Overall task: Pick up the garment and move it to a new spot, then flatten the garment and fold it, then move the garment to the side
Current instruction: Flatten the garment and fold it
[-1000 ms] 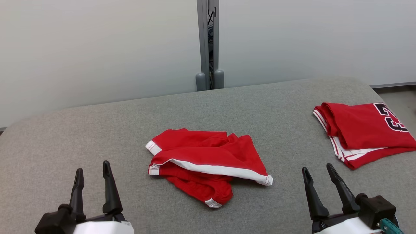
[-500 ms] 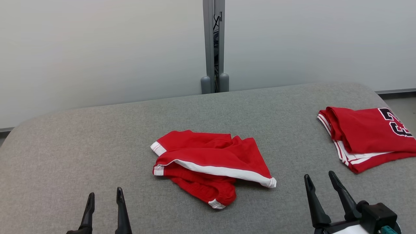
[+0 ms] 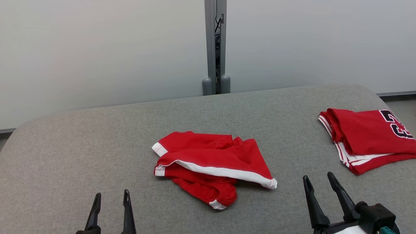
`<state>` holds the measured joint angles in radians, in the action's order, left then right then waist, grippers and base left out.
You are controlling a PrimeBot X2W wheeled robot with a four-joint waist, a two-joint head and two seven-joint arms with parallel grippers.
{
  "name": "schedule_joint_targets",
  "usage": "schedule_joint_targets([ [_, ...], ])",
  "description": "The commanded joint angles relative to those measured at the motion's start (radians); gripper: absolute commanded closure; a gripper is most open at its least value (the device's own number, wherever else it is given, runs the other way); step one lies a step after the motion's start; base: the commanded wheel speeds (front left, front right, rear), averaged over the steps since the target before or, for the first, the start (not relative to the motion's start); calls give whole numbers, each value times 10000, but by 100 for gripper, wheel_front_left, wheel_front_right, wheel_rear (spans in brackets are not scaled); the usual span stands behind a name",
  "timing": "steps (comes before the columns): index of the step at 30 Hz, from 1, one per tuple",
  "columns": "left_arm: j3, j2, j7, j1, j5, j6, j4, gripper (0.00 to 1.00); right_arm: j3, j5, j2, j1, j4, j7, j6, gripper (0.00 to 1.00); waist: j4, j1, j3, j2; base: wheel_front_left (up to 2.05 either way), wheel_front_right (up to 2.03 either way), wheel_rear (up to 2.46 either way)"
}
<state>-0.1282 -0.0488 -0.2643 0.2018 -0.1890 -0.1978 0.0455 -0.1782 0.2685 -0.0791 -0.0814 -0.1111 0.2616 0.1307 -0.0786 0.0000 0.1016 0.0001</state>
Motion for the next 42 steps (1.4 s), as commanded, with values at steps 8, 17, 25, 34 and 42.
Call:
schedule_joint_targets([
  [8,-56,-38,-5,77,312,-181,-17,0,-31,-74,-79,-94,25,38,3,0,8,0,-9,-1,0,0,0],
  [17,-138,-38,-5,22,626,-256,-43,0,-17,-78,-73,-64,10,38,3,0,10,0,-28,-1,0,0,0],
  [25,-110,-38,-5,7,649,-312,59,0,-22,-59,-23,-74,7,38,3,0,17,0,-53,-1,0,0,0],
  [34,-843,-39,-5,-1146,-3290,363,2109,0,-116,-37,-21,125,7,38,3,0,64,0,-340,-1,0,0,0],
  [42,-2099,-39,-4,-3152,-6577,926,4514,0,-305,35,-220,347,-6,40,3,0,-164,0,-756,-1,0,0,0],
])
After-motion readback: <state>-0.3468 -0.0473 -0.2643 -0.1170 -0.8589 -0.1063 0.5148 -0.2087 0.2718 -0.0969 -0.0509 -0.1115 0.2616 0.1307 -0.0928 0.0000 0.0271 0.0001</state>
